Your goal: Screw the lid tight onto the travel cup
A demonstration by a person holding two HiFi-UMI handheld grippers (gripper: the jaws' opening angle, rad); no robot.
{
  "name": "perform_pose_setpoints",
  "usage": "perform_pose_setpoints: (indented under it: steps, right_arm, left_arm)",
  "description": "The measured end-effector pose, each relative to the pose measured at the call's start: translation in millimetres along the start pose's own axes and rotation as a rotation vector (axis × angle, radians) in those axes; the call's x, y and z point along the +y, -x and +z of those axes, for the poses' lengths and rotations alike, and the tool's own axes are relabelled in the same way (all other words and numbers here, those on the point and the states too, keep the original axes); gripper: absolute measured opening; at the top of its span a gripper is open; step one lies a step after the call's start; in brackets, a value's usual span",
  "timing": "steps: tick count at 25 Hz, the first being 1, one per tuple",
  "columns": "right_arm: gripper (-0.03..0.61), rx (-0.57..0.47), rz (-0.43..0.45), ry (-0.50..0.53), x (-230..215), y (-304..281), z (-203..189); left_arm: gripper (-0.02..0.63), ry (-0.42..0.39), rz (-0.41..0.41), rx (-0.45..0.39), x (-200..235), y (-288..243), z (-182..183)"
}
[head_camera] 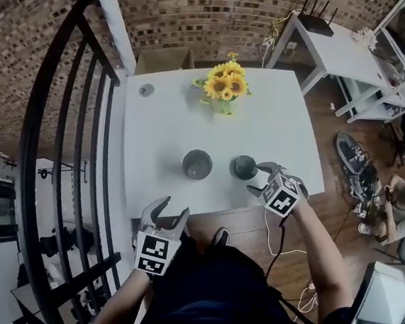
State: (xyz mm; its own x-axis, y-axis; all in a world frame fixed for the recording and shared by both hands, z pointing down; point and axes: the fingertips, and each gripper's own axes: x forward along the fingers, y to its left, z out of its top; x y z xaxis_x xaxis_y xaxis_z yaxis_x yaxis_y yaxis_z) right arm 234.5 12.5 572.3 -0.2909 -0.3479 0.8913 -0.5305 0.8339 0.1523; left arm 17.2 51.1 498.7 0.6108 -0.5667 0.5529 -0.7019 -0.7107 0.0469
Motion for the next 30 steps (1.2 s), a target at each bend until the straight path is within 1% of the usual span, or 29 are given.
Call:
perform_pose_setpoints:
  steps: [2,5,9,11,15,19,23,25,30]
  right_arm:
    - [0.305,0.099,0.038,0.003,-12,-16,-8]
    - [0.330,0.168,0.082,0.007,-23,-29,-10]
    - [0.338,0.195,0.124,0.050,-30,-40,-3]
    - [0.341,0.211,0.149,0.073,-30,-47,-5]
    - [0.341,0.231,0.181,0.112,-28,-57,-5]
    - [0.348,0.269,0.222,0.105,-23,-64,-5]
    - [0.347,0.297,0.233,0.136,-24,-72,-5]
    - [0.348,0.312,0.249,0.135,-24,-74,-7]
    - [0.342,0.299,0.258,0.118,-27,-76,-6]
  left_arm:
    - [0.216,0.020,-0.038,0.003,7,-7,-2]
    - [0.216,0.040,-0.073,0.014,15,-14,-9]
    - [0.221,0.024,-0.099,0.040,22,-21,-13]
    - [0.225,0.028,-0.090,0.051,25,-26,-13]
    - [0.230,0.065,-0.063,0.053,25,-31,-7]
    - [0.230,0.093,-0.066,0.053,18,-33,-2]
    - [0.229,0.107,-0.064,0.047,16,-34,-3]
    - [0.229,0.120,-0.067,0.038,15,-34,-4]
    - [0.224,0.147,-0.056,0.032,20,-31,-16]
